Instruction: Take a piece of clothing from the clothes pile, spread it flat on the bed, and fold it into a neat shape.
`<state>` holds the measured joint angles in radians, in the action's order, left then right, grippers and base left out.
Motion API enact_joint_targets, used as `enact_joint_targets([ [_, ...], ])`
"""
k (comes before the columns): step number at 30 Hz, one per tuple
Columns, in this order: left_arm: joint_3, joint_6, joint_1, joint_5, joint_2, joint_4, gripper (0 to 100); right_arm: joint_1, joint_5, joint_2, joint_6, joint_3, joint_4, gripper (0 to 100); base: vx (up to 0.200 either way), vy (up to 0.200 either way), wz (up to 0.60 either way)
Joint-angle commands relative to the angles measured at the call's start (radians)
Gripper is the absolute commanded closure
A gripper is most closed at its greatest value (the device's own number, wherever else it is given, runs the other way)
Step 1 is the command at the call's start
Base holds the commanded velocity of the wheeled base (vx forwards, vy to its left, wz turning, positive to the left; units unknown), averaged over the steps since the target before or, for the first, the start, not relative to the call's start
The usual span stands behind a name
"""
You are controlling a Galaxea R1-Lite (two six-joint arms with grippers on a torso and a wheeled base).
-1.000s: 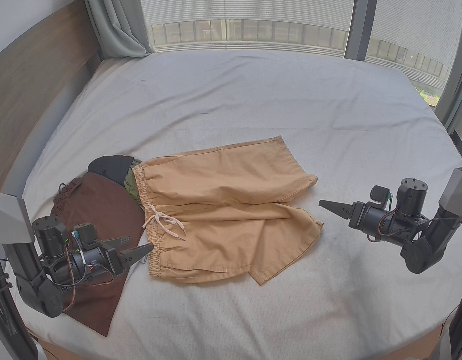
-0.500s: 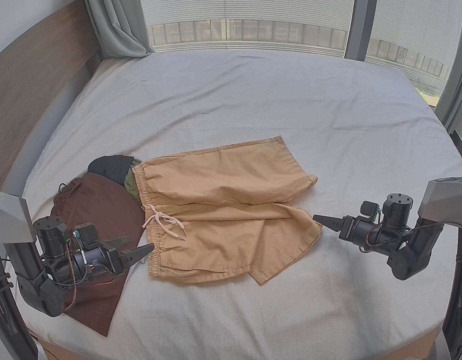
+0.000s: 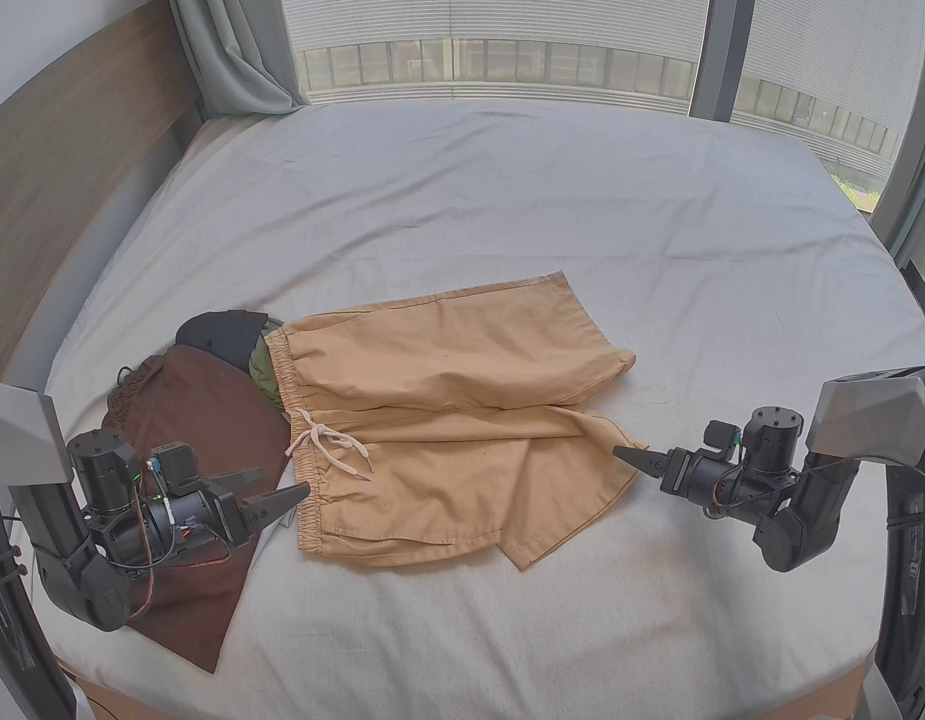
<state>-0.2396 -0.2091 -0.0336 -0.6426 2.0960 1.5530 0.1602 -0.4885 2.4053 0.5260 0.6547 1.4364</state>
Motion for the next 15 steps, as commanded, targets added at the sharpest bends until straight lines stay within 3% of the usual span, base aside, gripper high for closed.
enact_joint_targets([
  [1,0.000,-0.001,0.000,0.000,-0.001,0.001,0,0.015,0.002,0.032,0.022,0.003,0.021,0,0.000,0.000,0.00],
  [3,0.000,-0.001,0.000,0.000,-0.001,-0.001,0,0.019,0.004,0.032,0.035,0.003,0.029,0,0.000,0.000,0.00],
  [4,0.000,-0.001,0.000,0.000,-0.001,0.001,0,0.022,0.004,0.032,0.039,0.003,0.030,100,0.000,0.000,0.00],
  [15,-0.001,-0.004,-0.003,0.000,-0.001,0.001,0,0.007,0.016,0.044,0.040,0.045,0.062,100,0.000,0.000,0.00],
])
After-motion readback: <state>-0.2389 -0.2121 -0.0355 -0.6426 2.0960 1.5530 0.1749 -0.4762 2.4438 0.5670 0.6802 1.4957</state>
